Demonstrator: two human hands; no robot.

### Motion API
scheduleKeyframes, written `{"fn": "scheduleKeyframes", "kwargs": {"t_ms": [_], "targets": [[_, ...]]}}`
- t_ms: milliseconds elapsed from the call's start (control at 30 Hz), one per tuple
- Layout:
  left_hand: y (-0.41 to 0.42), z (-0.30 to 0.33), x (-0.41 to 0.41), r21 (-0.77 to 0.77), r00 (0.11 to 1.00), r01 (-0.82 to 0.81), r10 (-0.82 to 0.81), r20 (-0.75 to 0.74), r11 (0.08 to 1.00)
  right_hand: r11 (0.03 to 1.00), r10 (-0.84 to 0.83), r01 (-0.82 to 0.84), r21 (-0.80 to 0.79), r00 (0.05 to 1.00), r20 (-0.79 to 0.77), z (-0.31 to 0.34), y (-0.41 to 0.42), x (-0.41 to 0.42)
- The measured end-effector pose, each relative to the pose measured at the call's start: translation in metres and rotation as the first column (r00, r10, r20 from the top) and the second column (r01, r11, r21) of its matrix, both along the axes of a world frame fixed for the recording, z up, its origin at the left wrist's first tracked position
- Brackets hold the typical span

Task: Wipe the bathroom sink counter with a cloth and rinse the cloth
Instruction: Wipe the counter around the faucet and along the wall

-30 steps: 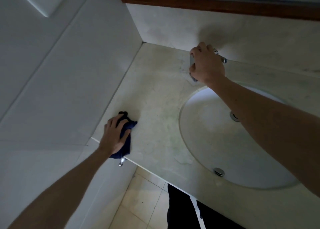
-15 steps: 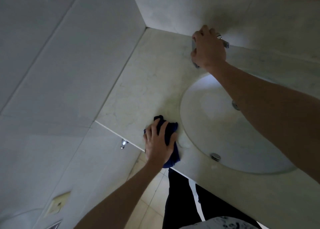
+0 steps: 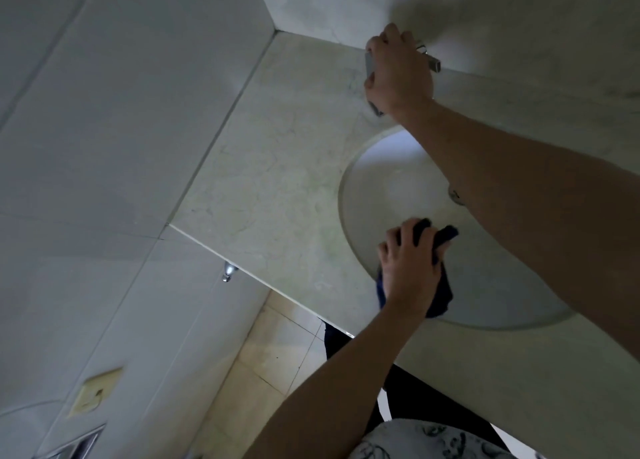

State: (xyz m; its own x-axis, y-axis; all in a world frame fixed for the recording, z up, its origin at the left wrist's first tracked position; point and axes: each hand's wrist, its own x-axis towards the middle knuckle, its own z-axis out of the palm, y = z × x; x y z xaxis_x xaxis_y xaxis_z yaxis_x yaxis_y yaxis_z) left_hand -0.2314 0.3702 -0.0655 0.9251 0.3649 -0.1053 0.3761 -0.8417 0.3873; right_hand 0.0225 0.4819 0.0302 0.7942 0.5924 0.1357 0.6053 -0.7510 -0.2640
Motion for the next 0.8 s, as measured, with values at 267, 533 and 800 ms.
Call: {"fn": "scheduleKeyframes", "kwargs": {"t_ms": [267, 533, 800], "targets": [[0.09, 0.026, 0.019, -0.132, 0.845, 0.028, 0.047, 0.533, 0.991, 1.0, 0.005, -0.005, -0.016, 1.0, 0.001, 0.003, -0.002, 0.0], [0.319, 0.054, -0.045, 0.137, 0.953, -0.021, -0.021, 0.302, 0.99, 0.998, 0.013, -0.012, -0.059, 1.0, 0.026, 0.003, 0.001, 0.002], [0.369, 0.005, -0.025, 0.188, 0.988, -0.146, 0.133, 0.08, 0.971, 0.997, 0.025, -0.022, -0.068, 0.999, 0.034, -0.001, 0.002, 0.005]]}}
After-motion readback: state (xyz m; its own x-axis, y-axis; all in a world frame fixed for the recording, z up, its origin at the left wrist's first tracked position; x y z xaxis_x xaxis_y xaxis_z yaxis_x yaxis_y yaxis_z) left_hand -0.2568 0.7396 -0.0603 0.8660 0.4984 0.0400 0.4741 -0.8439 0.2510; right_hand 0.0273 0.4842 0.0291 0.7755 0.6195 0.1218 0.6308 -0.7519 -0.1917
